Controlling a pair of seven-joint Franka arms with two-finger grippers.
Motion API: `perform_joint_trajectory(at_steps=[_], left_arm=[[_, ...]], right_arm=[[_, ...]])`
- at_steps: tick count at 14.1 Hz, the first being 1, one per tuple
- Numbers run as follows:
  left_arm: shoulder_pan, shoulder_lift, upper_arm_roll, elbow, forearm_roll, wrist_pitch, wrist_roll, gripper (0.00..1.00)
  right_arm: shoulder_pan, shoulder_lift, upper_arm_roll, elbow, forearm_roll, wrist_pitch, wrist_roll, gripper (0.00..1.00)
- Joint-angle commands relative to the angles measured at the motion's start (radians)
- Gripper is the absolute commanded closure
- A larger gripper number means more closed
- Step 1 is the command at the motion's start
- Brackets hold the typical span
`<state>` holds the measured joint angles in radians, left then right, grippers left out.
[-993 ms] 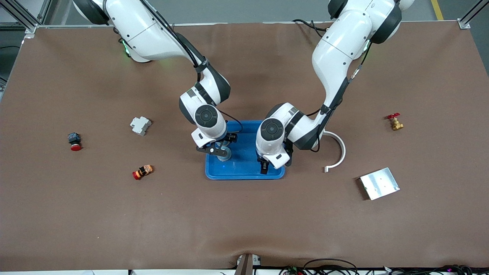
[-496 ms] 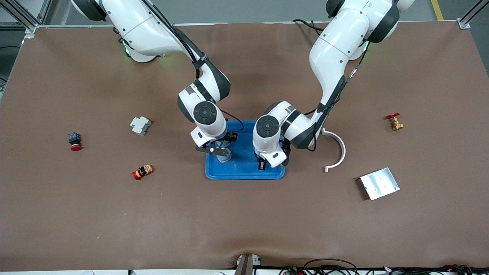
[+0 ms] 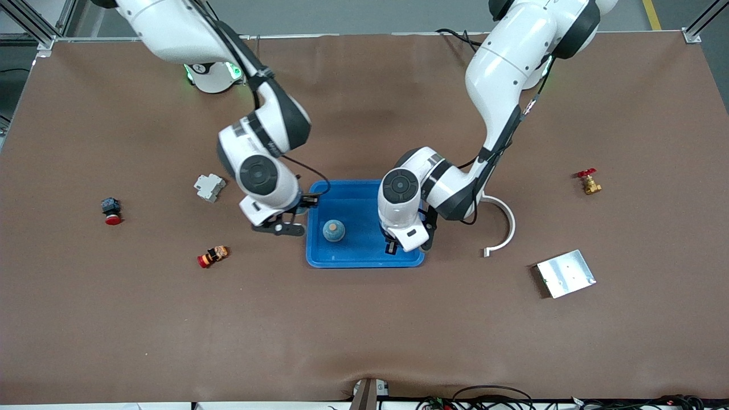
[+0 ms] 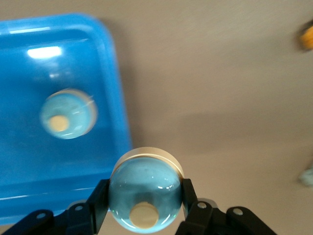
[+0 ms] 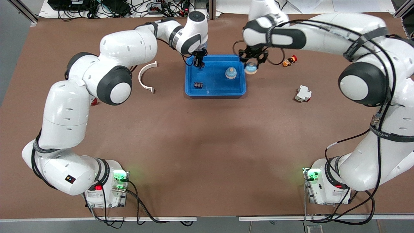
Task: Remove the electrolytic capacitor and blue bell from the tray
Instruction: 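Carry the bell out with the right gripper while the left gripper lifts the capacitor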
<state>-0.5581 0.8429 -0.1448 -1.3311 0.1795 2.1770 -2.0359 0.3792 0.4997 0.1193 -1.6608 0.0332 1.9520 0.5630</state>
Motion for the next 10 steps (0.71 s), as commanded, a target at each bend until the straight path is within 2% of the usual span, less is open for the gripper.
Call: perform_joint_trajectory(at_steps=[1,3,5,8,10], left_arm=[[0.027,-0.093,-0.005,-0.016,0.011,-0.097,0.148,1.0],[0.055,-0.152,-0.021,-0.025,-0.018,-0.159,0.317,1.0],[0.073,-0.197,-0.021,-0.028,-0.044,-0.235,0.464,1.0],[0.076,-0.222,-0.021,-0.029,-0.044,-0.307,0.649,1.0],[0.09,-0.232,-0.022,-0.043,-0.044,-0.31,0.747,1.0]], right_arm=[[-0.132,-0.053,-0.006,-0.034,0.004,-0.05,-0.174,0.88],[-0.23,-0.053,-0.009,-0.037,0.001,-0.076,-0.3,0.88],[-0.295,-0.058,-0.039,-0.05,-0.009,-0.077,-0.444,0.88],[-0.391,-0.069,-0.096,-0.065,-0.022,-0.074,-0.708,0.88],[-0.442,-0.067,-0.119,-0.082,-0.032,-0.068,-0.806,0.88]])
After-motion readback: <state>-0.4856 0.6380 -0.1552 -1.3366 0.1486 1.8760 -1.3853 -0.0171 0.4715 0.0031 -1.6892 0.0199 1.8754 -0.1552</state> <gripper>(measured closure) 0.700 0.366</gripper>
